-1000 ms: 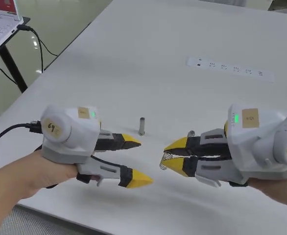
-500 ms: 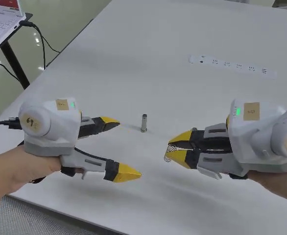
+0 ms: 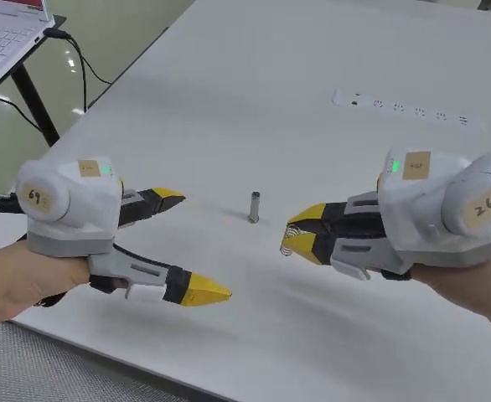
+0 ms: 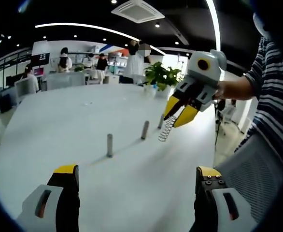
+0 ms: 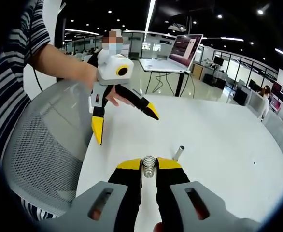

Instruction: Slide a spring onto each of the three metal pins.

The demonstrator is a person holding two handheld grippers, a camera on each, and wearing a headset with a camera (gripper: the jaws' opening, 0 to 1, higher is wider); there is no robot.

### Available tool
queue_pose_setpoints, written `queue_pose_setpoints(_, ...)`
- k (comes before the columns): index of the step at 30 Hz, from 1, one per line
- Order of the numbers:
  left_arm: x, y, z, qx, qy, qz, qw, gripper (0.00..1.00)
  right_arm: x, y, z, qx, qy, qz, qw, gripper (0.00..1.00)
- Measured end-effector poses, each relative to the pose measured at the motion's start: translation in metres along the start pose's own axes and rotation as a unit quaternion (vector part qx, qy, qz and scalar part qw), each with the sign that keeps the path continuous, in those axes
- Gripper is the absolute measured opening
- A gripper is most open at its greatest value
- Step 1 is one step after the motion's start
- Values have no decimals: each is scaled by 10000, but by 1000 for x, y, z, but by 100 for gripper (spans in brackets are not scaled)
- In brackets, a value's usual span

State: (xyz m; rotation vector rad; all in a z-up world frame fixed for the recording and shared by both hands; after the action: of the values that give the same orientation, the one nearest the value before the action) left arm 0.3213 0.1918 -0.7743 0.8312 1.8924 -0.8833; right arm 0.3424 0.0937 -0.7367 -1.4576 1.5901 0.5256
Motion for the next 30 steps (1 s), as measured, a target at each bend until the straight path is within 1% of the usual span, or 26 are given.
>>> queue_pose_setpoints(5, -2, 3, -3, -51, -77, -11, 10000, 98, -8, -7, 9, 47, -45, 21, 10000, 7)
queue_pose_setpoints(8, -1, 4, -5, -80, -61, -21, 9999, 98, -13, -11, 15, 67, -51, 81, 9999, 7)
queue_pose_setpoints(11, -1, 6, -7, -117, -100, -48, 9999, 98, -17, -13, 22, 56, -20, 153, 9999, 7)
queue_pose_setpoints(18, -1, 8, -13, -174, -185, -69, 9997, 98, -20, -6, 39, -41, 14, 88, 10000, 7)
queue_pose_setpoints(20, -2, 9, -14, -183, -221, -76, 9996, 98, -20, -8, 44, 9, 7, 45, 10000, 7)
queue_pose_setpoints(21, -3, 9, -14, -192, -238, -75, 9995, 98, -21, -11, 47, 86, 2, 32, 10000, 7)
queue_pose_setpoints(23, -3, 10, -15, -195, -256, -75, 9995, 98, -21, -16, 50, 161, 19, 77, 9998, 7)
queue_pose_setpoints(24, -3, 10, -15, -194, -255, -71, 9995, 98, -22, -20, 52, 242, -9, 158, 9996, 7)
queue_pose_setpoints(26, -4, 10, -15, -182, -278, -69, 9994, 98, -23, -26, 55, 326, -35, 394, 9987, 7)
queue_pose_setpoints(28, -4, 10, -15, -183, -288, -52, 9994, 98, -23, -32, 56, 400, -29, 539, 9977, 7)
queue_pose_setpoints(30, -5, 9, -16, -183, -312, -58, 9993, 98, -21, -39, 57, 482, 1, 581, 9971, 7)
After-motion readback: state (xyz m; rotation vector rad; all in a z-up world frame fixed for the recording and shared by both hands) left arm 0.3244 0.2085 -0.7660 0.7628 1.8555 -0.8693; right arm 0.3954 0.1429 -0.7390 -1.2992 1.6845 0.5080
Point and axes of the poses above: the centre of the closed fingertips' face, and the gripper's own axes: z roughly forward along the fingers, y roughly to its left, x roughly out of its underside, the point moved 2 cm from there along -z, roughly backward along the fingers, and after that the axes turned 14 degrees about x, right-handed, at the moved point
